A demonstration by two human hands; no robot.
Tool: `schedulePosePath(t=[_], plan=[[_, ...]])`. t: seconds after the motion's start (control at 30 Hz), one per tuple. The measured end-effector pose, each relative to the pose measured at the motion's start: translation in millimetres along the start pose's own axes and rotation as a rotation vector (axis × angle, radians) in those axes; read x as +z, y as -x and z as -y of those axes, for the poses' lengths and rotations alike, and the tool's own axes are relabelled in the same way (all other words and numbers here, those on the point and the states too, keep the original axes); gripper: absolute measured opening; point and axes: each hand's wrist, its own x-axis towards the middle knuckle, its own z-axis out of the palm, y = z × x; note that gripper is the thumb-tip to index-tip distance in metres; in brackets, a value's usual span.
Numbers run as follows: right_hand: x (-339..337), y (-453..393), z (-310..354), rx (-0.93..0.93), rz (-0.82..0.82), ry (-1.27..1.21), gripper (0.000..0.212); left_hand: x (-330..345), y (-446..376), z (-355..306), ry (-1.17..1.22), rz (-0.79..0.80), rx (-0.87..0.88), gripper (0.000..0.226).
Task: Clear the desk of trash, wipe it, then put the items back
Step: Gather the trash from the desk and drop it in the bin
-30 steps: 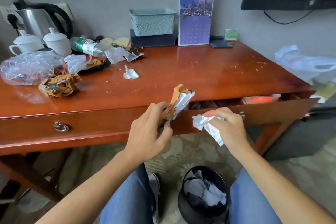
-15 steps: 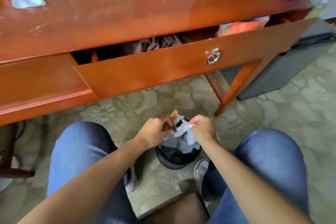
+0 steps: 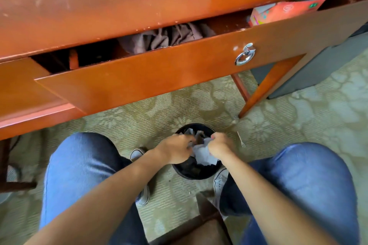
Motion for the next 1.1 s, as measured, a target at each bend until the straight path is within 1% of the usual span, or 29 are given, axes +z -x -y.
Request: schedulePosePath(t=[0.07, 0.13, 0.17, 0.27, 0.33, 0.43, 0.47, 0.53, 0.6, 0.67, 0.73, 0.77, 0.83, 0.87, 0.93, 0.97, 1.03, 1.1], plan=[[-8.1, 3.6, 1.5, -0.041, -0.032, 0.025, 0.046, -4.2, 2.9, 6.9, 0.011, -0.029, -0.014, 0.033], [-13.1, 9.2, 2.5, -0.098, -0.082, -0.003, 0.047, -7.9, 8.7, 16.4, 0.048, -0.067, -0.043, 0.03], [-15.6, 14.3, 3.9, -0.113, -0.104, -0.028, 0.045, -11.5, 14.1, 18.8, 0.069, -0.083, -0.047, 0.026], [-22.7, 30.6, 10.1, -0.179, -0.179, -0.163, 0.036, -22.9, 34.1, 22.4, 0.078, -0.178, -0.03, 0.032], [-28.4, 58.1, 20.2, -0.287, -0.236, -0.221, 0.036, -28.0, 54.0, 23.2, 0.087, -0.282, -0.015, 0.033], [-29.5, 110.5, 37.3, -0.515, -0.277, -0.263, 0.041, -32.8, 100.7, 20.5, 0.063, -0.462, 0.018, 0.043], [-28.0, 128.1, 44.3, -0.596, -0.283, -0.259, 0.042, -34.7, 121.2, 16.7, 0.066, -0.534, 0.043, 0.044], [-27.0, 160.3, 65.3, -0.764, -0.314, -0.259, 0.044, -46.9, 167.7, 6.0, 0.046, -0.729, 0.116, 0.041], [-33.9, 192.5, 99.3, -0.954, -0.38, -0.28, 0.045, -73.9, 216.8, -1.1, -0.02, -0.996, 0.206, 0.033], [-46.1, 223.3, 142.8, -1.174, -0.489, -0.304, 0.04, -113.3, 259.5, -1.0, -0.117, -1.242, 0.26, 0.024], [-58.5, 250.1, 191.6, -1.349, -0.581, -0.301, 0.03, -160.5, 293.5, 8.1, -0.197, -1.418, 0.231, 0.02], [-62.9, 257.0, 213.9, -1.391, -0.606, -0.273, 0.027, -183.6, 302.4, 15.3, -0.233, -1.475, 0.181, 0.02], [-66.3, 264.8, 259.2, -1.419, -0.593, -0.182, 0.026, -225.8, 310.0, 38.8, -0.324, -1.526, 0.023, 0.022], [-66.1, 266.5, 280.9, -1.42, -0.556, -0.127, 0.028, -242.5, 310.7, 53.7, -0.35, -1.517, -0.069, 0.023], [-65.2, 266.5, 320.0, -1.372, -0.439, 0.025, 0.034, -263.8, 305.1, 82.4, -0.327, -1.476, -0.213, 0.025], [-64.5, 264.3, 336.7, -1.317, -0.374, 0.129, 0.035, -268.3, 301.7, 92.0, -0.288, -1.462, -0.26, 0.025], [-60.4, 256.0, 365.7, -1.222, -0.314, 0.314, 0.036, -269.7, 294.7, 100.8, -0.24, -1.468, -0.293, 0.026], [-52.0, 246.9, 391.4, -1.173, -0.348, 0.435, 0.031, -267.1, 289.0, 101.4, -0.289, -1.468, -0.268, 0.026]])
